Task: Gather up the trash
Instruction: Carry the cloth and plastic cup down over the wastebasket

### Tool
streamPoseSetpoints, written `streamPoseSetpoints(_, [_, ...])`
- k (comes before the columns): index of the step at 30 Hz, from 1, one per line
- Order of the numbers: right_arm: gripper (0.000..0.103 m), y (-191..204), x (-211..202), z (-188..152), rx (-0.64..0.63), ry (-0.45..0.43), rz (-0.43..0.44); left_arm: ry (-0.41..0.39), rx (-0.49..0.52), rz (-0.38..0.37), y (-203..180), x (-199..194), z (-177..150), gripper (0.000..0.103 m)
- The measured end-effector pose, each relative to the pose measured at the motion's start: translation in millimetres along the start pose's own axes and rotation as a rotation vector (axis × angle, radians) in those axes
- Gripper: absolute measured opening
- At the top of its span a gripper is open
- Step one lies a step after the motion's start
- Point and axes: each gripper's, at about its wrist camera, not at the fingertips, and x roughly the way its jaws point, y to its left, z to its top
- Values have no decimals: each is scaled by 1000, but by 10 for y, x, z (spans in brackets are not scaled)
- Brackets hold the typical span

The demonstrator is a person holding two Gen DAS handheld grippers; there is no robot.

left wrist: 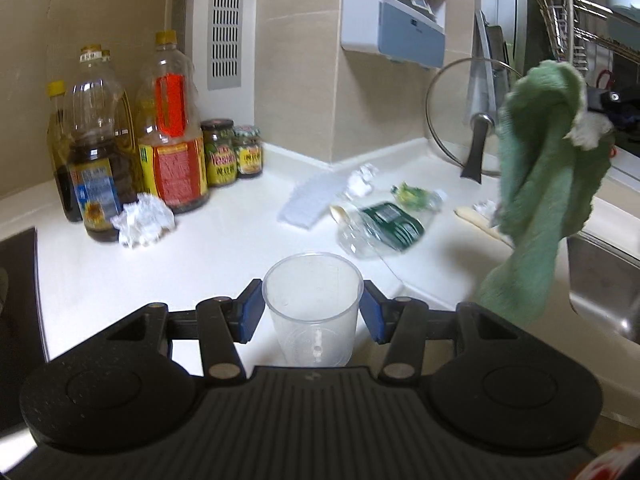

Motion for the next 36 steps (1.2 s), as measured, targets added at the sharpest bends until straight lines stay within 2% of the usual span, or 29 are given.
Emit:
streamPoseSetpoints(8, [12,34,59,-482,40,154,66,76,-30,17,-230,-160,-423,49])
streamPoseSetpoints(14, [12,55,226,-905,28,281,69,138,-63,28,-288,-157,-727,49])
streamPoseSetpoints(28, [12,112,565,-1853,-136,475,-10,244,-119,39,-261,-5,-1268,49])
streamPoseSetpoints(36, [12,55,724,-2214,-199,523,-65,298,-120,30,-216,222,-1493,48])
